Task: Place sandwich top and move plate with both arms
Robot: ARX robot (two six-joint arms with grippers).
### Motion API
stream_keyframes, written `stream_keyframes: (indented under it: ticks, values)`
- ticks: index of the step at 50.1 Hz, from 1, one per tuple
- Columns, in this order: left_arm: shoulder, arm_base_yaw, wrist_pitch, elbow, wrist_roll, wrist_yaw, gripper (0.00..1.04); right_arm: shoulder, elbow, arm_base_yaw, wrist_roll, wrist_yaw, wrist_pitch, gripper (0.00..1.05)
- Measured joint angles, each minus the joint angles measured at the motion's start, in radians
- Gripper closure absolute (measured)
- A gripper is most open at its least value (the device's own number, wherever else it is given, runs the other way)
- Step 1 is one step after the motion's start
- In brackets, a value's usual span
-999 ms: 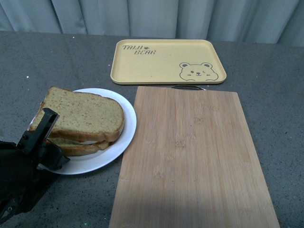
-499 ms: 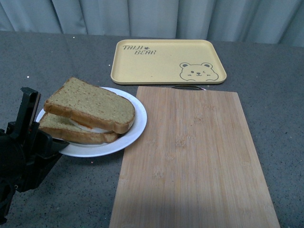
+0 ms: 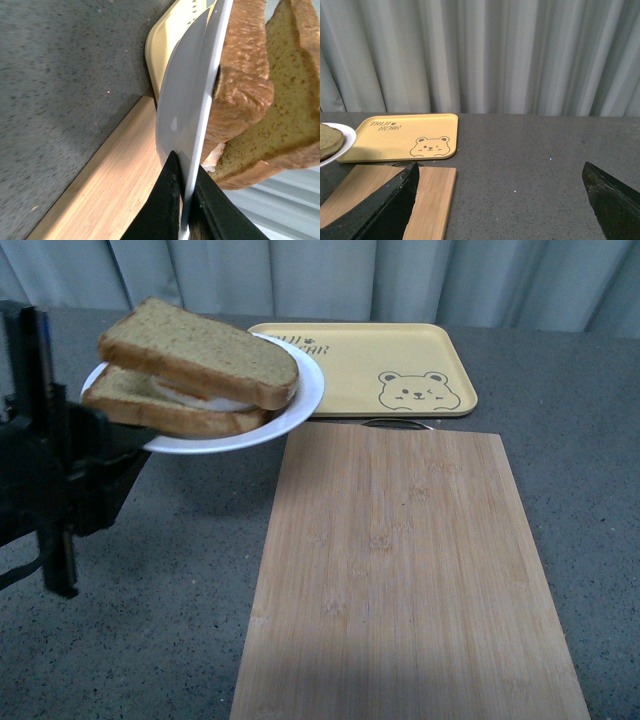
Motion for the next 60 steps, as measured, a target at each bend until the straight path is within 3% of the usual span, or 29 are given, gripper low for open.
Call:
stream_keyframes:
  ticks: [16,34,46,60]
  values:
    - [0.185,-0.100,-0.172,0.386,-0.018,-0.070,1.01,0.000,0.000,0.000,0.000,0.000,0.000,0.09]
    - [0.527,-0.179,-0.491,0.943,-0.030,-0.100,1.01,0.000,0.000,0.000,0.000,0.000,0.000,0.09]
    - [0.574,-0.180,-0.587,1.060,-0.024,-0.113,1.01,0.000,0.000,0.000,0.000,0.000,0.000,0.09]
    - [0.443,-0.173,-0.626,0.923,0.119,-0.095,0.56,0.000,0.000,0.000,0.000,0.000,0.000,0.09]
